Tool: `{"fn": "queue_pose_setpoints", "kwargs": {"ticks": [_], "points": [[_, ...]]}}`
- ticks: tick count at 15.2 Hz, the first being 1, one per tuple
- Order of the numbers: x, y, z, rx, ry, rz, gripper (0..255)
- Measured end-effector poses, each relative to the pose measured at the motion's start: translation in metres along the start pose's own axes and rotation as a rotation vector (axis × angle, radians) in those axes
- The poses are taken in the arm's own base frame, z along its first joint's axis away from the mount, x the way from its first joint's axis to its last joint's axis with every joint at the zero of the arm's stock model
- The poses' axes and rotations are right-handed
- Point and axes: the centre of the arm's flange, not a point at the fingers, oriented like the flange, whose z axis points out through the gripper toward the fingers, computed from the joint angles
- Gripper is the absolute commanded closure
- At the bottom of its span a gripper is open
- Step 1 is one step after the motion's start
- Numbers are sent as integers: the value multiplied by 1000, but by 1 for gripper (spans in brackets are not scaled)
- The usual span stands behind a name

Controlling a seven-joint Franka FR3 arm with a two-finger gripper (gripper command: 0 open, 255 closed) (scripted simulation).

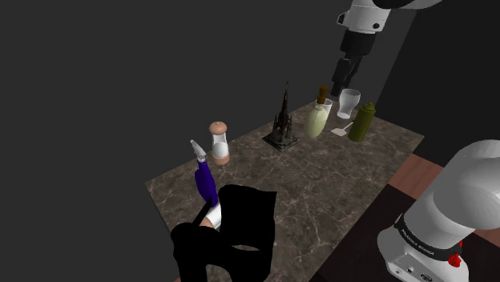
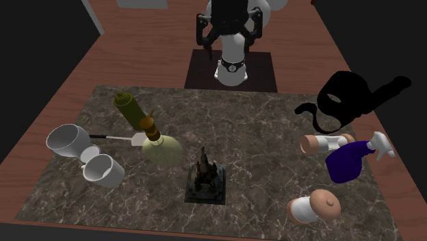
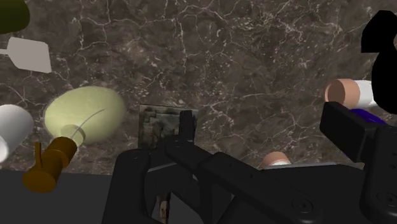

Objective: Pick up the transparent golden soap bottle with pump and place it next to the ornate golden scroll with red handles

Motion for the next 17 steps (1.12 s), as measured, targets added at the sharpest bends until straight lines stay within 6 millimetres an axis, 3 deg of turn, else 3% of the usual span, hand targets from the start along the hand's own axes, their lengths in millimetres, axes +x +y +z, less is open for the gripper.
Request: {"fn": "queue_pose_setpoints", "kwargs": {"ticks": [17], "points": [[88, 188, 68, -33, 15, -121, 0]]}}
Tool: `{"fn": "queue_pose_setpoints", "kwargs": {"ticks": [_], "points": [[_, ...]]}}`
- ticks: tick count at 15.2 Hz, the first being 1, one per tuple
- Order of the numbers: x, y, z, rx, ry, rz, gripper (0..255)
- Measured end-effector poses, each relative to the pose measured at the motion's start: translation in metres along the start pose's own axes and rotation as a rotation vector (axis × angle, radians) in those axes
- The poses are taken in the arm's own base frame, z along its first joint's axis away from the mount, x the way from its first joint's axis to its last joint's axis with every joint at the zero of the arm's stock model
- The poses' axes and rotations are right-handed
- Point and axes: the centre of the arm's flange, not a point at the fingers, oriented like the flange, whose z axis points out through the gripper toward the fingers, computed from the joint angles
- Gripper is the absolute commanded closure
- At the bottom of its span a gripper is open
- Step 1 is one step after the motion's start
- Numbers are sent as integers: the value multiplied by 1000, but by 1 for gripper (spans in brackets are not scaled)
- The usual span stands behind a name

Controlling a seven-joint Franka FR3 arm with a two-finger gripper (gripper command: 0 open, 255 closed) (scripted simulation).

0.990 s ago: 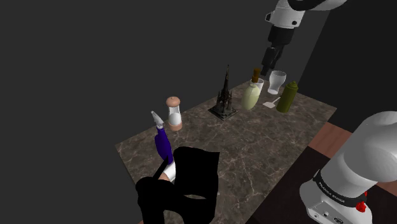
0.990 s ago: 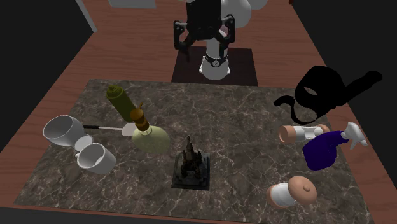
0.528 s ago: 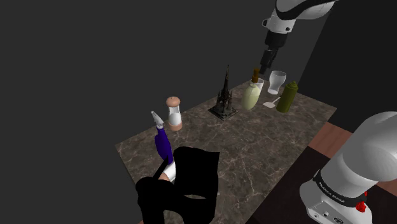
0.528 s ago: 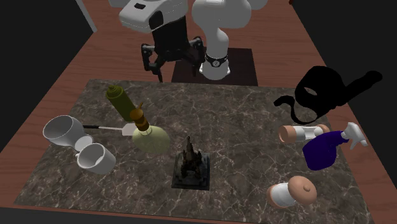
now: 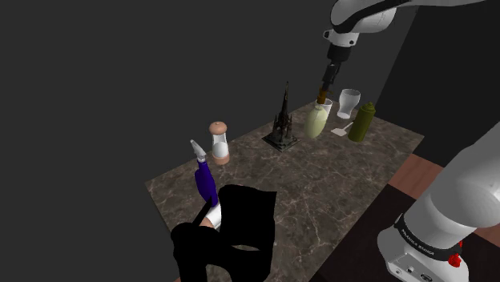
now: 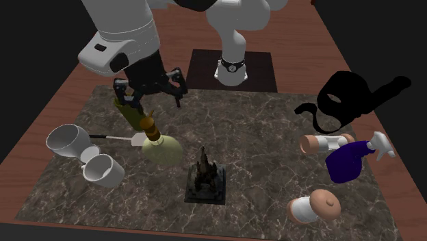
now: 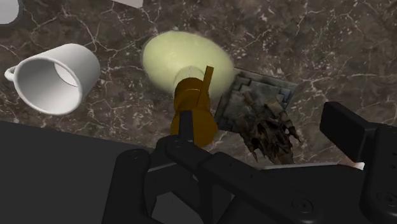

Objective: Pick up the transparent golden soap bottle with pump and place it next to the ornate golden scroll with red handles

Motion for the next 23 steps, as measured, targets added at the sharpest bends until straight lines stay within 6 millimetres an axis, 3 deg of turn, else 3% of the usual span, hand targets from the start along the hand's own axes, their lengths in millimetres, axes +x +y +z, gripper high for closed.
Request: {"fn": "queue_pose_setpoints", "kwargs": {"ticks": [4, 11, 17, 18, 23], "points": [[16, 37, 16, -7, 3, -23, 0], [17, 42, 50, -8, 3, -26, 0], [17, 42, 54, -8, 3, -26, 0], [17, 42, 54, -8, 3, -26, 255], [17, 42, 55, -8, 3, -26, 255]]}}
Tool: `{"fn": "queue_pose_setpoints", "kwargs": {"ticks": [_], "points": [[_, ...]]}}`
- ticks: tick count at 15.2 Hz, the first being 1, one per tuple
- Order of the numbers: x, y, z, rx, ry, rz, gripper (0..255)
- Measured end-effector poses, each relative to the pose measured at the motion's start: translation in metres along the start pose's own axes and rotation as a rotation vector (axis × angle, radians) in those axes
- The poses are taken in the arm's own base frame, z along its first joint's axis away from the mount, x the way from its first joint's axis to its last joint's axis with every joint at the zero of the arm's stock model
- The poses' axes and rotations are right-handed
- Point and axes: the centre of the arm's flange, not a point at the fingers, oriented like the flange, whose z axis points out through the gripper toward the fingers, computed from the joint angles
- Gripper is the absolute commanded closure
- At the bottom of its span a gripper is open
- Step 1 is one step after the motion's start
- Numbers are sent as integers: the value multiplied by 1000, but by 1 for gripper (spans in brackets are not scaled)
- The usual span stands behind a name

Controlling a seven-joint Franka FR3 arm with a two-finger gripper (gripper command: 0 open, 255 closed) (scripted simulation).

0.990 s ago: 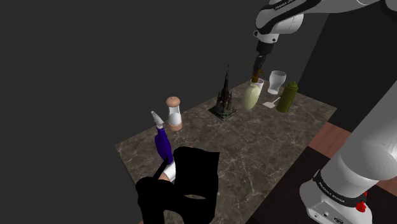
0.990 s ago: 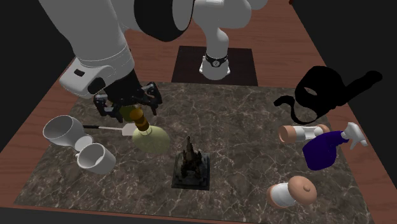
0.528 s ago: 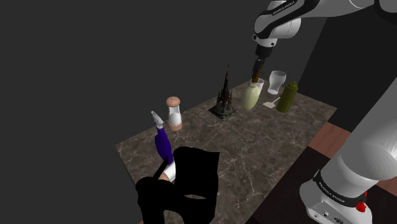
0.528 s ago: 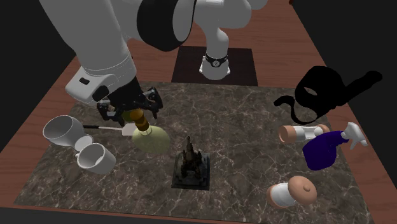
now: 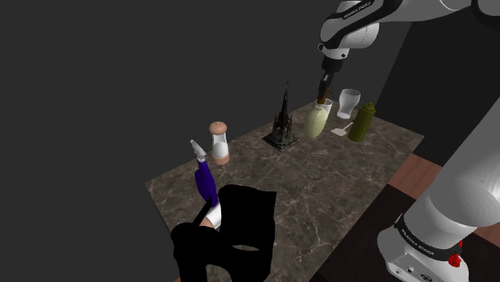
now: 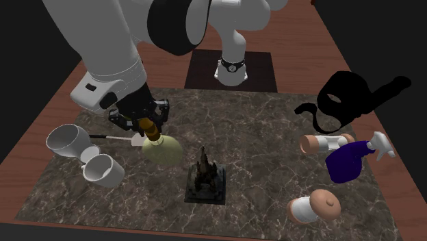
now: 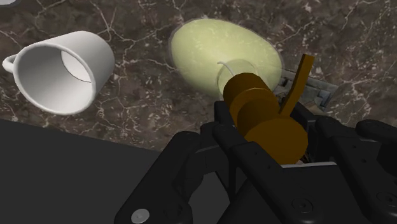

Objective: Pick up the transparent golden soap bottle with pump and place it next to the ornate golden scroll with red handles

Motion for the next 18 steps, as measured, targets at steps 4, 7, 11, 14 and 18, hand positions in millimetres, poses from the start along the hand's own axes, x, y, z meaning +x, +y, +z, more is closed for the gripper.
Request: {"fn": "queue_pose_setpoints", "kwargs": {"ticks": [4, 7, 11, 14, 18], "points": [[0, 0, 0, 0, 0, 0, 255], [1, 0, -6, 0, 0, 0, 255], [2, 1, -26, 0, 0, 0, 255], [3, 0, -42, 0, 0, 0, 255], [5, 1, -62, 0, 0, 0, 255]]}}
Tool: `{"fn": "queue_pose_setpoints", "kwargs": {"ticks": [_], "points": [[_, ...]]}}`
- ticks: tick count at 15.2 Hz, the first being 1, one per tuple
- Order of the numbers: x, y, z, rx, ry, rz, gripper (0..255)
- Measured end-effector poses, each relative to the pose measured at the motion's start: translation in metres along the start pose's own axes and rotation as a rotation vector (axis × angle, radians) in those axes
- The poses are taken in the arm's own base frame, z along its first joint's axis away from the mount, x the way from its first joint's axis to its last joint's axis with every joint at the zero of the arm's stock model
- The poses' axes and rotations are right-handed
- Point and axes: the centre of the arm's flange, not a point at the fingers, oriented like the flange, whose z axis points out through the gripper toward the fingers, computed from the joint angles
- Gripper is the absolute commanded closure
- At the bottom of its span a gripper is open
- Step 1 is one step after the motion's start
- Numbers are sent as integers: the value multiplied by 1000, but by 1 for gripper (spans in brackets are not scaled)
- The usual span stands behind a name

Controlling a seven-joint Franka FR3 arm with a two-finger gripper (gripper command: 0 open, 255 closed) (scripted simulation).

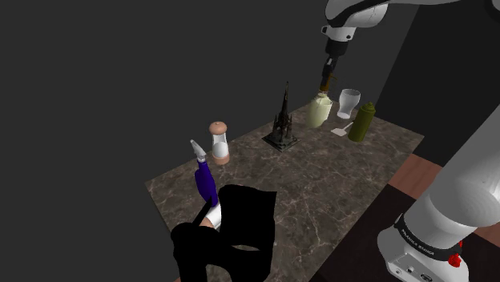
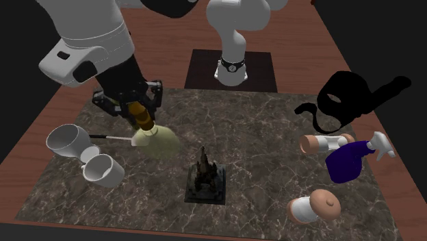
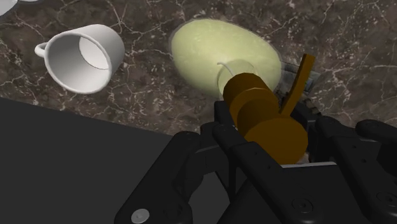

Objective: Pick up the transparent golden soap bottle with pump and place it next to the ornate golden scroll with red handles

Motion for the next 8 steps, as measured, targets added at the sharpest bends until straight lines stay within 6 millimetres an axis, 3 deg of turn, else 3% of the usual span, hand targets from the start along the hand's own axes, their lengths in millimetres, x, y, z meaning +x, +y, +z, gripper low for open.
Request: {"fn": "queue_pose_setpoints", "kwargs": {"ticks": [8], "points": [[3, 0, -43, 0, 0, 0, 255]]}}
